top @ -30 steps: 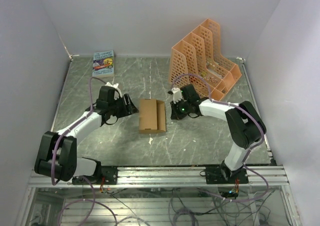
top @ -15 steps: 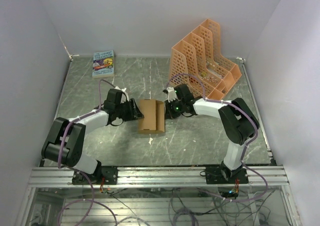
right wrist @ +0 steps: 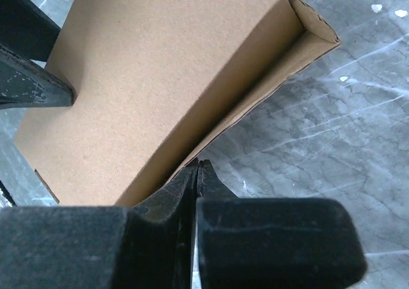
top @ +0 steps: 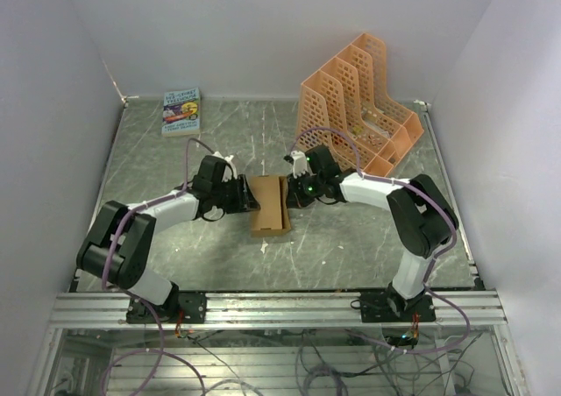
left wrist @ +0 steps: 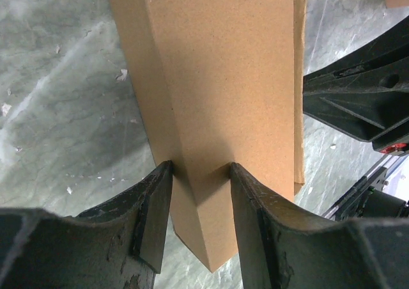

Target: Fold the paper box

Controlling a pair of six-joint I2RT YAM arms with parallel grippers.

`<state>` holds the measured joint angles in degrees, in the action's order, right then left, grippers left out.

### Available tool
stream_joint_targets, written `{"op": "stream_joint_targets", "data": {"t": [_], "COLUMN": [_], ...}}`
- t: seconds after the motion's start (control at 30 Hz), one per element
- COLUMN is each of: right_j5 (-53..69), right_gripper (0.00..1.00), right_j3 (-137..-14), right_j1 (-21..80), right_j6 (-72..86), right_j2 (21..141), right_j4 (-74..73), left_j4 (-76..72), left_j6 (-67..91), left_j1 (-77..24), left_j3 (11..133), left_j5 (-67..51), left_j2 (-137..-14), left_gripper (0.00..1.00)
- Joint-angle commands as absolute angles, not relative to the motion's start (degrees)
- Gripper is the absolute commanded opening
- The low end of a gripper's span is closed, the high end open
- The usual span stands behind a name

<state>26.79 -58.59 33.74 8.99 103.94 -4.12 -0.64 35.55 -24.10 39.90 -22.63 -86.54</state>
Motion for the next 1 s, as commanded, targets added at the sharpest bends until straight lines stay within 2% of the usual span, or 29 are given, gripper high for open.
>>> {"op": "stream_joint_targets", "data": {"t": [0.0, 0.23, 0.47, 0.67, 0.73, 0.83, 0.97], "right_j5": [29.59, 19.77, 14.68, 12.64, 11.84, 12.42, 12.15], "right_gripper": [0.0, 0.0, 0.0, 0.0, 0.04, 0.09, 0.1], "right_j3": [-58.62, -61.24, -59.18, -61.24, -63.03, -65.24, -69.84], "right_j1": [35.53, 38.08, 29.79, 29.19, 29.34, 29.55, 29.55], "right_j6": [9.0, 5.01, 2.25, -0.28, -2.03, -6.52, -8.64], "right_j2": [102.02, 101.99, 101.12, 104.46, 105.63, 107.26, 111.37], "right_j4": [-1.54, -6.79, -9.85, -8.73, -7.73, -5.3, -4.21], "left_j4": [-5.6, -4.29, -0.36, 0.48, 1.38, 1.62, 2.69], "left_j6": [37.98, 38.15, 35.15, 34.48, 33.84, 33.02, 31.63], "left_j1": [-27.12, -30.28, -26.18, -24.38, -24.07, -23.38, -23.05], "left_j3": [42.72, 45.49, 44.84, 47.44, 49.34, 51.75, 55.43], "left_j5": [-23.78, -21.35, -20.91, -21.74, -21.06, -20.81, -19.89], "left_j2": [-88.09, -90.55, -89.75, -88.55, -89.25, -91.78, -96.26], "left_gripper": [0.51, 0.51, 0.53, 0.63, 0.67, 0.69, 0.68]}}
